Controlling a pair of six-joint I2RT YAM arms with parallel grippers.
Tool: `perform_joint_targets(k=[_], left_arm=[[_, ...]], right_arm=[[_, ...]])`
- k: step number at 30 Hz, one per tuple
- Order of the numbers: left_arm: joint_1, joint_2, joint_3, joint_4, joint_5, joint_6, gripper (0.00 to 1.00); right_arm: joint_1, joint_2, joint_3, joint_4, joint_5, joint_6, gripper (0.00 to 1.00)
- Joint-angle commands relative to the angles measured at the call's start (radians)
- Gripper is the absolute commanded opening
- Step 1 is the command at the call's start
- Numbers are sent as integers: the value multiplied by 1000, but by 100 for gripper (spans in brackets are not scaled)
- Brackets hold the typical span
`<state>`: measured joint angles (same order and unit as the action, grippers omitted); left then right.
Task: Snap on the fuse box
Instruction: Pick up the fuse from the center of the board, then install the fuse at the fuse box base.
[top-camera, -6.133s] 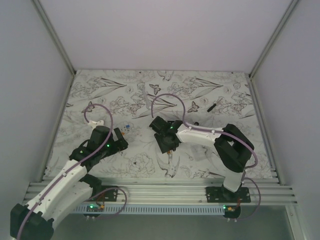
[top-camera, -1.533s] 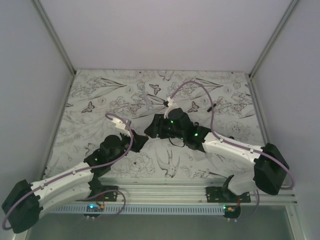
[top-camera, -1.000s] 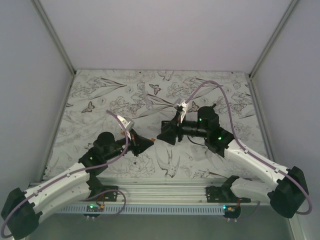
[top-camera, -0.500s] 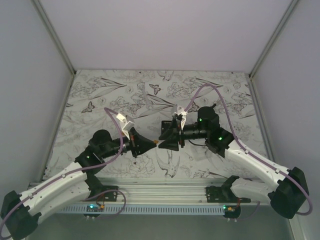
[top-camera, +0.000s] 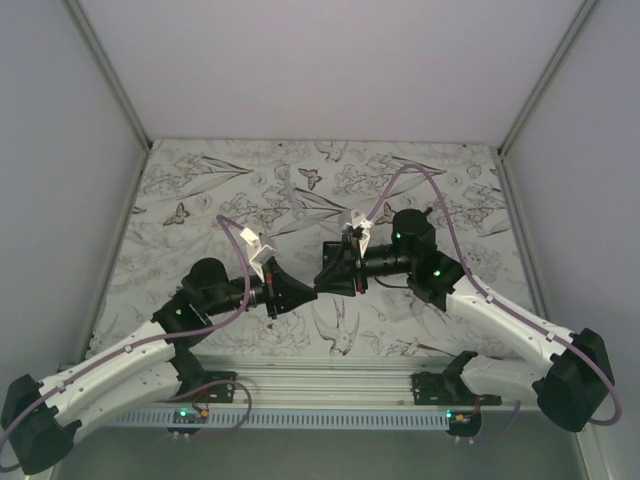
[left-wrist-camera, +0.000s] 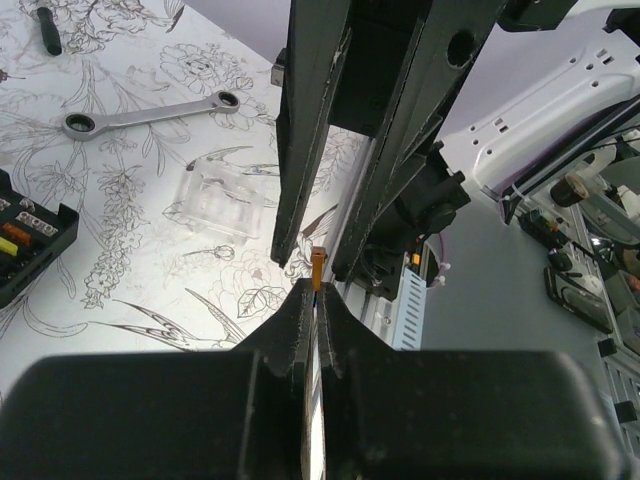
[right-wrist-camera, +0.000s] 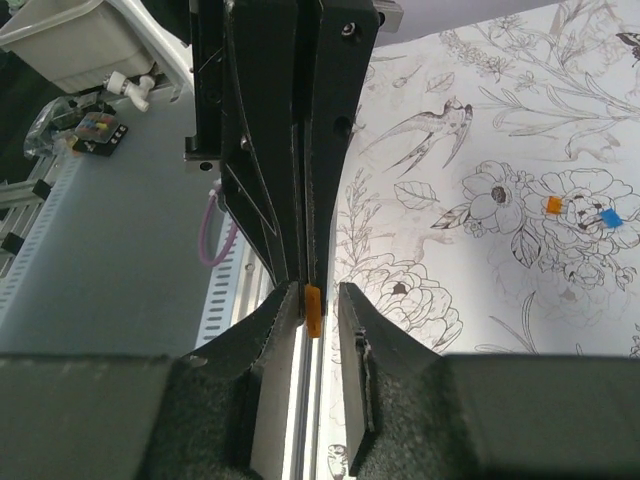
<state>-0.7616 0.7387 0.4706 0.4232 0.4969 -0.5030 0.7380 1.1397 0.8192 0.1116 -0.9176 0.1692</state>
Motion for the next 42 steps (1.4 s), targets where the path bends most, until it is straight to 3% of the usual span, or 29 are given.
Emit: perform_joint_targets(k=[1,8,15,19,25,36,42], left_arm=[[-10,0,34,27,15,26,0],[-12,-1,33,27,-8,27,0],[-12,0,28,28,-31,24,0],[-12,2,25,18,-59,24,0],[-10,-10,34,-122,-187,52,25],[16,-55,87,-510,-653,44,64],[31,-2,125,-670,-776,32,80]], right_arm=[[-4,7,43,34,-38,-2,27],[-4,7,36,17,-53,-16,22],[-4,-6,37,-1,-51,-26,1],[-4,-2,39,-28,-12,-39,0],[-4,5,57,-102,161,-36,0],[21,138,146,-262,836,76,0],[54,281,245,-339,1111,161,0]])
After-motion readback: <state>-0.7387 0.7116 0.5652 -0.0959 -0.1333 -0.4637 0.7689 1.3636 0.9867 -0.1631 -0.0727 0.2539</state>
